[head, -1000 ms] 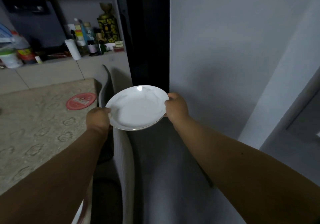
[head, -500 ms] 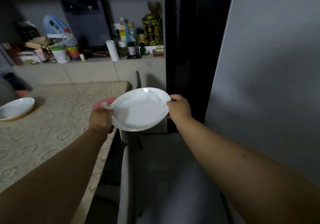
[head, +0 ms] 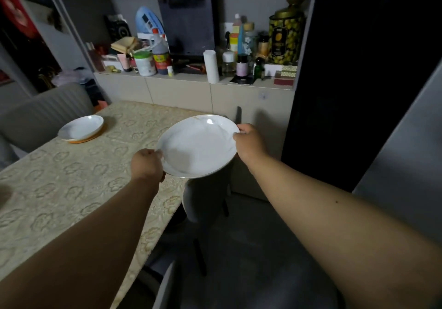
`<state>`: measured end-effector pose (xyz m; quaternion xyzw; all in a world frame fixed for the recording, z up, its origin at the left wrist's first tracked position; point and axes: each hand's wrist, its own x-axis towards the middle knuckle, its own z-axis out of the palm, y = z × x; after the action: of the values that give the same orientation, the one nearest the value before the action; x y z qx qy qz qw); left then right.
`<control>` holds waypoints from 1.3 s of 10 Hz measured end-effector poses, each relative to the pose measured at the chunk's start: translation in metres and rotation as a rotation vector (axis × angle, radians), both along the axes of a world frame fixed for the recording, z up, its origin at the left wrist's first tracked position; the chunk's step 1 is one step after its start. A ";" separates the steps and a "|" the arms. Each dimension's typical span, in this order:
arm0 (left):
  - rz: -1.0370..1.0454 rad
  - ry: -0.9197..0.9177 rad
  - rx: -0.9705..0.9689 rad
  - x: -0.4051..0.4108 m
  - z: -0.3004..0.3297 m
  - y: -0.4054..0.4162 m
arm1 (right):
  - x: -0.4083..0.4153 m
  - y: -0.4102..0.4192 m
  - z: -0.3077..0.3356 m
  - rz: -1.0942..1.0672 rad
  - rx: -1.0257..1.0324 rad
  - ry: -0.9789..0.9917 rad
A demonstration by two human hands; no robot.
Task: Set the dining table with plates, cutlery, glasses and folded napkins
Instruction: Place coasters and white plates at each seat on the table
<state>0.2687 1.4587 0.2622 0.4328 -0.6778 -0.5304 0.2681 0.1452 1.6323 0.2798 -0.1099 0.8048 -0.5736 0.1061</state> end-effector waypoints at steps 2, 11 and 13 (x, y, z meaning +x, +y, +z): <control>0.078 -0.098 -0.133 -0.050 -0.018 -0.061 | -0.061 -0.069 -0.011 0.105 0.153 0.001; 0.095 -0.368 0.363 -0.145 -0.143 -0.167 | -0.236 -0.274 -0.201 0.284 0.306 -0.530; 0.094 -0.374 0.385 -0.151 -0.151 -0.173 | -0.232 -0.274 -0.195 0.283 0.341 -0.546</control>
<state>0.1181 1.2854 0.1111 0.5971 -0.5815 -0.5474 0.0753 -0.0870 1.3584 0.0844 -0.0438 0.8078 -0.4185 0.4128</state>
